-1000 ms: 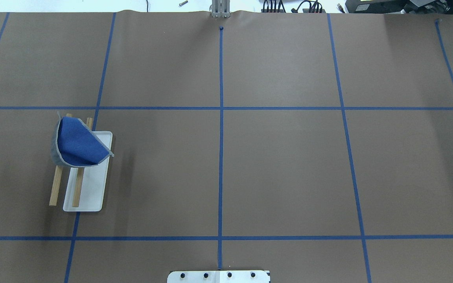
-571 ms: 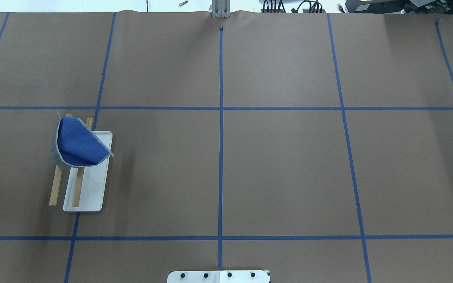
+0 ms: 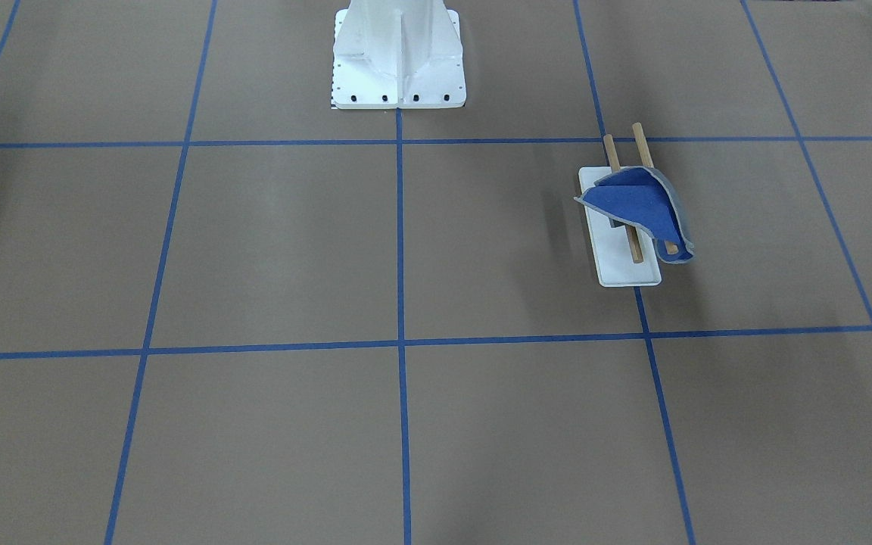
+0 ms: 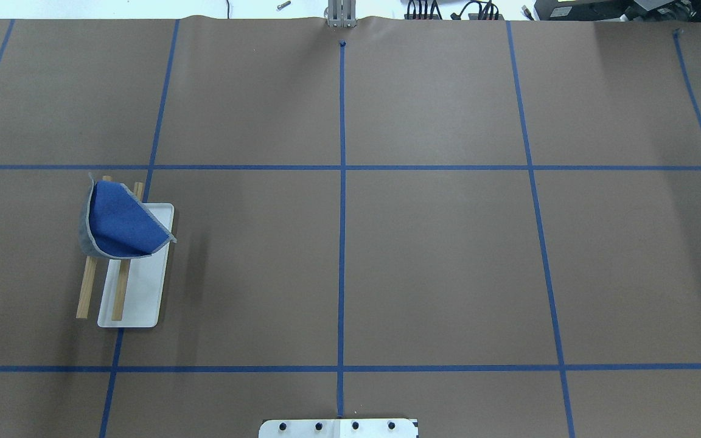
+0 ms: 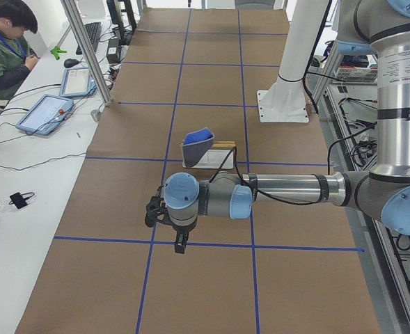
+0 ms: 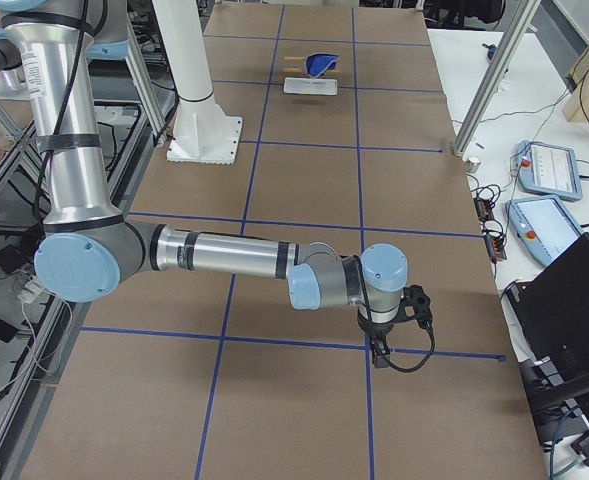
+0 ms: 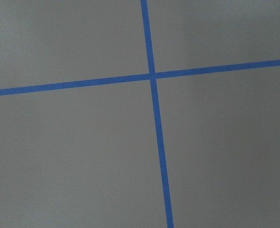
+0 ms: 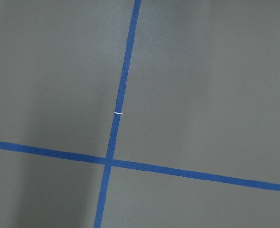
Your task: Hang towel on rack
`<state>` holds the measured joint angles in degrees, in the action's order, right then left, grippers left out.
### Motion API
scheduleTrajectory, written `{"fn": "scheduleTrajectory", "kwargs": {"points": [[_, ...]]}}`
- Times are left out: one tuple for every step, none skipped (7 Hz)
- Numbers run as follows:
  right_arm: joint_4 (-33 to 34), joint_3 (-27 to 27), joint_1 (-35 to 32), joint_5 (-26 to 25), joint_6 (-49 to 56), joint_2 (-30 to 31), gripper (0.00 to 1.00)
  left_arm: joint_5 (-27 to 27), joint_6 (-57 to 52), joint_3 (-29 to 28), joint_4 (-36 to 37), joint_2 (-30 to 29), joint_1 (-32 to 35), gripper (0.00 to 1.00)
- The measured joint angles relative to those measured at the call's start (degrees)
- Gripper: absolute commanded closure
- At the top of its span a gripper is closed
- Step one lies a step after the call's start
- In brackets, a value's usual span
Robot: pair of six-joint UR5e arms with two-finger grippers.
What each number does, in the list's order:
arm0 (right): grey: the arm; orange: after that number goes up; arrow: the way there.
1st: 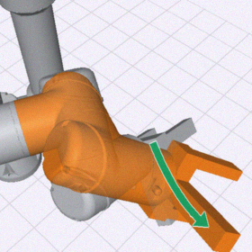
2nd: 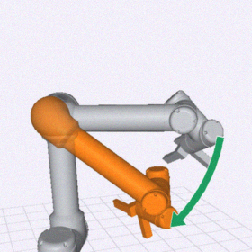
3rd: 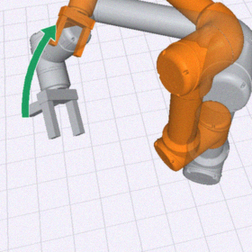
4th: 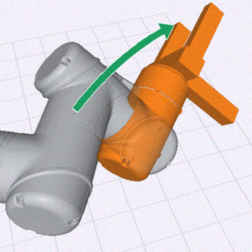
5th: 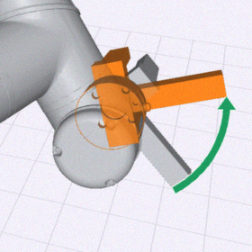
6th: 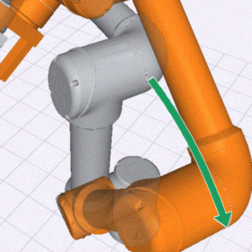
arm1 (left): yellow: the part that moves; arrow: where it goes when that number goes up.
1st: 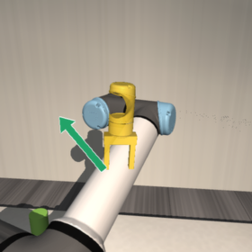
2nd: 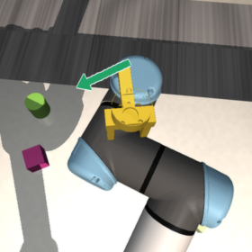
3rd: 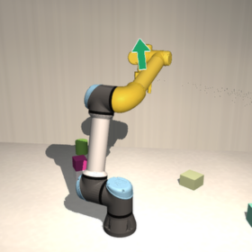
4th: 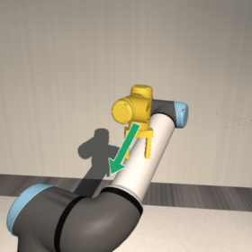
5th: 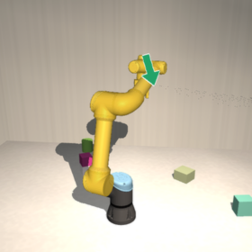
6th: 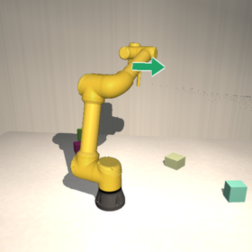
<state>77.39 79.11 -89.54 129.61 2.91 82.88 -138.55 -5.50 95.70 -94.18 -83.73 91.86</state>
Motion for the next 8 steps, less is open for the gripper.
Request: {"fn": "scheduleTrajectory", "kwargs": {"points": [[1.0, -0.4, -0.1, -0.2, 2.2, -0.1, 0.0, 1.1, -0.1, 0.2, 0.0, 0.0, 0.0, 0.01], [2.6, -0.5, -0.5, -0.5, 4.8, -0.3, 0.0, 3.2, -0.2, 0.3, 0.0, -0.1, 0.0, 0.02], [4.1, -0.4, -1.0, -0.7, 6.7, -0.4, 0.0, 5.1, -0.8, 0.4, 0.1, -0.2, 0.0, 0.02], [5.6, -0.1, -1.5, -0.8, 7.8, -0.5, 0.0, 6.0, -1.9, 0.5, 0.7, -0.3, 0.0, 0.01], [6.8, 0.1, -2.0, -1.1, 8.9, -0.5, 0.0, 6.3, -2.9, 0.7, 2.0, -0.6, 0.1, 0.02], [7.3, 0.2, -2.6, -1.6, 9.7, -0.5, 0.0, 6.4, -3.4, 1.3, 2.9, -0.4, 0.2, 0.02], [7.4, 0.2, -2.9, -1.9, 10.0, -0.4, 0.0, 6.4, -3.6, 2.1, 3.3, 0.0, 0.2, 0.02], [7.2, 0.2, -3.0, -2.0, 10.1, -0.1, 0.0, 6.3, -3.7, 2.5, 3.3, 0.1, 0.2, 0.02]]}}
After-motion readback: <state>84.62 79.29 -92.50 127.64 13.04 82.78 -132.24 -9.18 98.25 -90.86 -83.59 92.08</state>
